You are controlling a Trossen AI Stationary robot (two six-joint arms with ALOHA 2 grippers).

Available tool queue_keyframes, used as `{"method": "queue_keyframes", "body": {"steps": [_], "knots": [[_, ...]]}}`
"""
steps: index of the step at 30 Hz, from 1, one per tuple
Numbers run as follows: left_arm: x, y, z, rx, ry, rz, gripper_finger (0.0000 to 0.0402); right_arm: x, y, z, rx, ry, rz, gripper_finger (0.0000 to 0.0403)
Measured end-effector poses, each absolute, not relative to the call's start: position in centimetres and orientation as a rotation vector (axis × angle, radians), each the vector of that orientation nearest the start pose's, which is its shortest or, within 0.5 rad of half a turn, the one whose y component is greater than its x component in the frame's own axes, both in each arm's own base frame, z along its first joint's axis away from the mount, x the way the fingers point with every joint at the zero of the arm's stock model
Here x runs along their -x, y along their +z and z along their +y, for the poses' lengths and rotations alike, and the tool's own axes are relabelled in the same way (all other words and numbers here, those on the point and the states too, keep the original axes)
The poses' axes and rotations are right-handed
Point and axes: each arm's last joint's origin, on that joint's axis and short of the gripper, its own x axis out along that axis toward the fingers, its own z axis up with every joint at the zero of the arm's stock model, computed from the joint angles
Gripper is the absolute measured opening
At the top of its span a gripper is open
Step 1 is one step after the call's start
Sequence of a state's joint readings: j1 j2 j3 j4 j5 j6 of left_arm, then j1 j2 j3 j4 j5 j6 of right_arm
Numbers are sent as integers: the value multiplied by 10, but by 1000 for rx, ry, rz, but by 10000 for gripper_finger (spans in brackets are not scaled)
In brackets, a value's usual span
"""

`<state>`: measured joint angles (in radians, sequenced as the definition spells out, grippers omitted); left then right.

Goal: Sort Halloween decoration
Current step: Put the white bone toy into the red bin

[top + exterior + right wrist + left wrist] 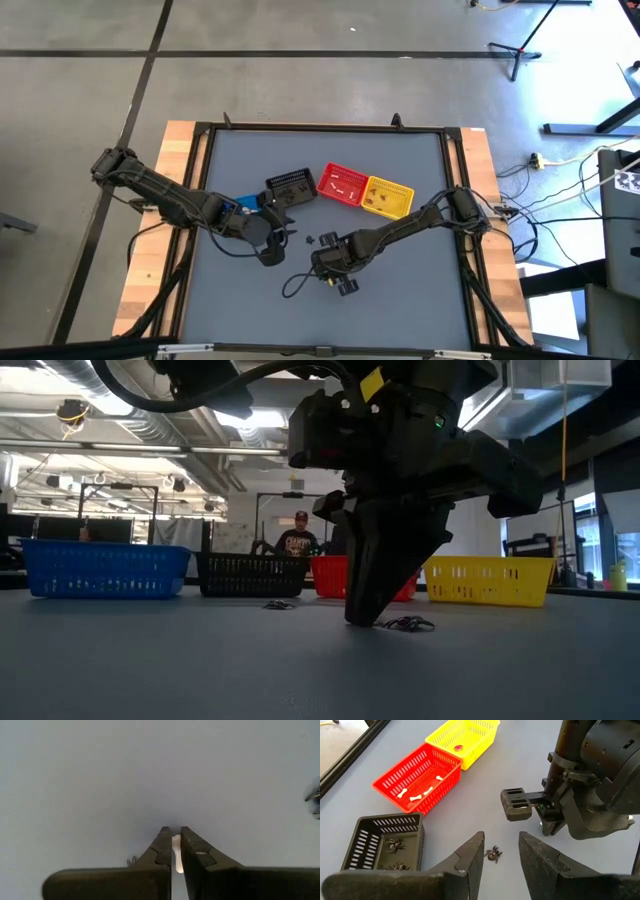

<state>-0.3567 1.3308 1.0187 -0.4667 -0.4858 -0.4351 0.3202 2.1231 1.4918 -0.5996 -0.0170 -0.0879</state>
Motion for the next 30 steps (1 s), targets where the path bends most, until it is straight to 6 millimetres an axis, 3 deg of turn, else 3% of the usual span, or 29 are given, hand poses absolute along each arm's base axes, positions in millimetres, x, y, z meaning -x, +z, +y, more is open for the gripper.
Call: {"method": "queue_keyframes", "body": {"steps": [7,15,22,30], "knots": [[-263,276,-84,98,272,664,115,-398,149,132,276,346,1222,13],[-263,277,-84,102,269,660,115,-388,167,122,412,291,1252,12],[-263,277,-84,103,266,660,115,-388,172,96,460,187,1310,13],[-263,277,-84,103,267,660,115,-395,179,51,471,95,1346,14]]}}
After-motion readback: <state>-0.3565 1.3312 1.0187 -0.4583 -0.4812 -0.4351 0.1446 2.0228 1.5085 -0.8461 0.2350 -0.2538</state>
